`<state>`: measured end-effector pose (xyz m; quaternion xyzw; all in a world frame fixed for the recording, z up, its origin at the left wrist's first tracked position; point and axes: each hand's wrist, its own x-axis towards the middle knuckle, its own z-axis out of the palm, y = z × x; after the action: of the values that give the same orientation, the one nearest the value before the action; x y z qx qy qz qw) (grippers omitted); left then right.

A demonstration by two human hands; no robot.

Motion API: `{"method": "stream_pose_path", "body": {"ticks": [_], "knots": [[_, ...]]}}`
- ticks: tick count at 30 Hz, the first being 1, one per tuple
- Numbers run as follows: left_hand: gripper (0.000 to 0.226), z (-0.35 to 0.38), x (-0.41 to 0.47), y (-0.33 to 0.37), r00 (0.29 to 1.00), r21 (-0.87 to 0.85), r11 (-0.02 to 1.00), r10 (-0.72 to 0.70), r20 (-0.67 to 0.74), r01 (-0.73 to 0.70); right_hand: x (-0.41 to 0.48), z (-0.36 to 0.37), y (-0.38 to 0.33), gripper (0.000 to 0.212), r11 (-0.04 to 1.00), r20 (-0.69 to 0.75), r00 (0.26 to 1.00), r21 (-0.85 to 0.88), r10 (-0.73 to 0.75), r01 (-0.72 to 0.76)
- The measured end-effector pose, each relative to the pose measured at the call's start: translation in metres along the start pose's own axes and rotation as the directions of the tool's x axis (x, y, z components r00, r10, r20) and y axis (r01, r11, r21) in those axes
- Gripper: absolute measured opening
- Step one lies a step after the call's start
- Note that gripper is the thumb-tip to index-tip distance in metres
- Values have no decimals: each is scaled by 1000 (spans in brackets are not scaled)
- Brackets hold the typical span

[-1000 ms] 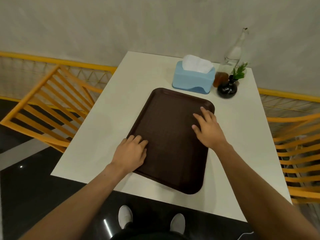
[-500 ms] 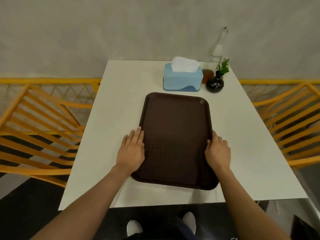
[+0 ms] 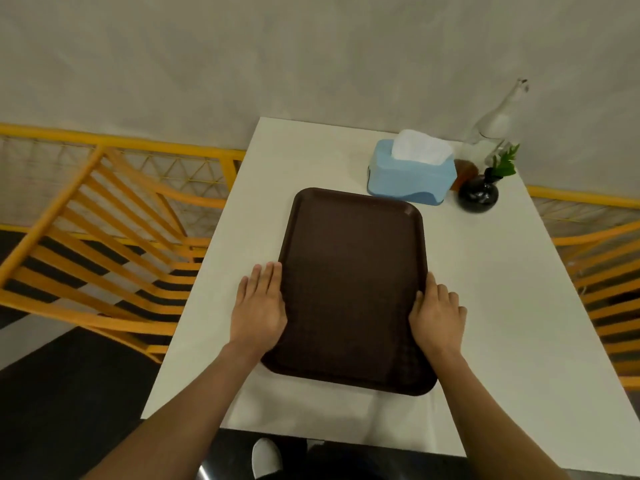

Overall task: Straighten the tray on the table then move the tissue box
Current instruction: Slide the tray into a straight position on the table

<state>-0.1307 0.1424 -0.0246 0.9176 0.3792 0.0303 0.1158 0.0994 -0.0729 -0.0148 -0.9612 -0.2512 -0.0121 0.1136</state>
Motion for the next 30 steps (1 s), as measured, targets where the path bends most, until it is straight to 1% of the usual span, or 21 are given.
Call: {"method": "stream_pose_path", "body": {"ticks": [7, 16, 20, 24, 26, 28, 30], "knots": [[59, -3, 9, -27, 995, 3, 996, -94, -44, 94, 24, 16, -32, 48, 998, 32, 999, 44, -35, 33], [57, -14, 9, -66, 988, -15, 992, -125, -89, 124, 27, 27, -76, 51, 996, 78, 996, 78, -46, 40], [59, -18, 12, -87, 991, -20, 993, -120, -67, 119, 17, 28, -95, 50, 996, 90, 995, 82, -39, 31], [60, -25, 13, -103, 993, -56, 994, -99, -58, 95, 5, 25, -107, 52, 992, 68, 996, 114, -61, 53], [60, -27, 14, -107, 994, -108, 990, -94, -56, 88, 2, 22, -109, 55, 988, 68, 994, 131, -90, 81], [61, -30, 15, -110, 995, -175, 981, -90, -45, 81, -2, 20, -109, 60, 985, 82, 989, 134, -121, 110], [62, -30, 15, -112, 997, -205, 977, -67, -31, 59, -8, 22, -107, 67, 987, 106, 985, 101, -136, 126]]}}
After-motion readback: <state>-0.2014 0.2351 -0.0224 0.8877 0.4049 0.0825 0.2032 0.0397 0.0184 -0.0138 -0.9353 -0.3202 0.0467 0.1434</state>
